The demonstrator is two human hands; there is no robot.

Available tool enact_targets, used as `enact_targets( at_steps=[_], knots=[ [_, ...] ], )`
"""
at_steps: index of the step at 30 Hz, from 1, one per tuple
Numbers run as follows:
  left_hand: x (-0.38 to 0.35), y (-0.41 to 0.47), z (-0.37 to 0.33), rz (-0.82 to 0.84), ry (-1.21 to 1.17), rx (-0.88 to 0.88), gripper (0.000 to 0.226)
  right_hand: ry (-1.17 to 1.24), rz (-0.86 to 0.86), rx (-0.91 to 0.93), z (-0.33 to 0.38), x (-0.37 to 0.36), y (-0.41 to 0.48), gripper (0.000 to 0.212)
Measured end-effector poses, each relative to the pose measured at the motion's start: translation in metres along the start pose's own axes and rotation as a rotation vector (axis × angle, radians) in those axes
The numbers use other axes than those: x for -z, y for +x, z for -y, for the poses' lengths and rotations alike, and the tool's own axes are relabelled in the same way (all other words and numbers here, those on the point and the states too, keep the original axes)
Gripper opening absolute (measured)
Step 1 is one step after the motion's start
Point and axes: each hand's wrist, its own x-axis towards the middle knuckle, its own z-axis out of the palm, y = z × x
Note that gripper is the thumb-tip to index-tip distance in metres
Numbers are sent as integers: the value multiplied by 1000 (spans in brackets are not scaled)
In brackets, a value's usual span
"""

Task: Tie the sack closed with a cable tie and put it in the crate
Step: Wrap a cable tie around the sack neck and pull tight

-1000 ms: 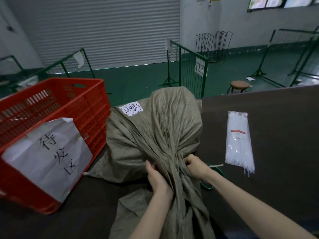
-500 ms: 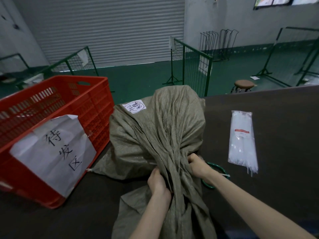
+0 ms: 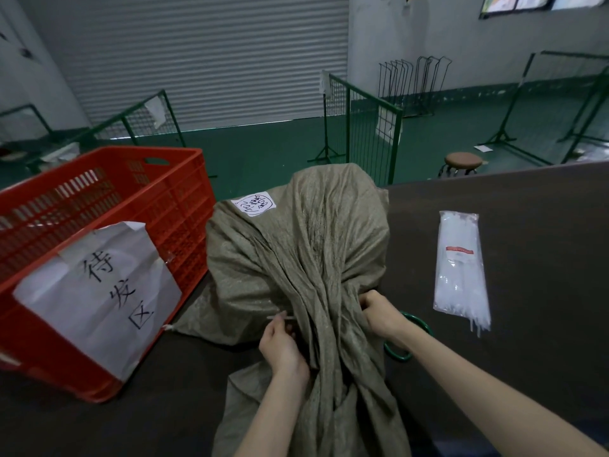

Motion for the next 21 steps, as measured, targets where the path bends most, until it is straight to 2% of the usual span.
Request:
enact_targets(
  at_steps=[4,7,13,18,21],
  knots=[
    [4,6,-16,-75,-25,-38,20,-25,-8,35,-6,15,0,23],
    [8,14,-29,-67,-29,-55,15,-78,-78,62,-10,31,3,32],
    [16,17,-46,57,-93,-114,25,-50,-127,64,-23,59,2,19],
    [17,16,-50,167,-86,-154,24,50,-120,31,-34,77,0,11],
    [11,10,-54,223,-114,-144,24,217,-172,34,-31,81,-4,8]
  ],
)
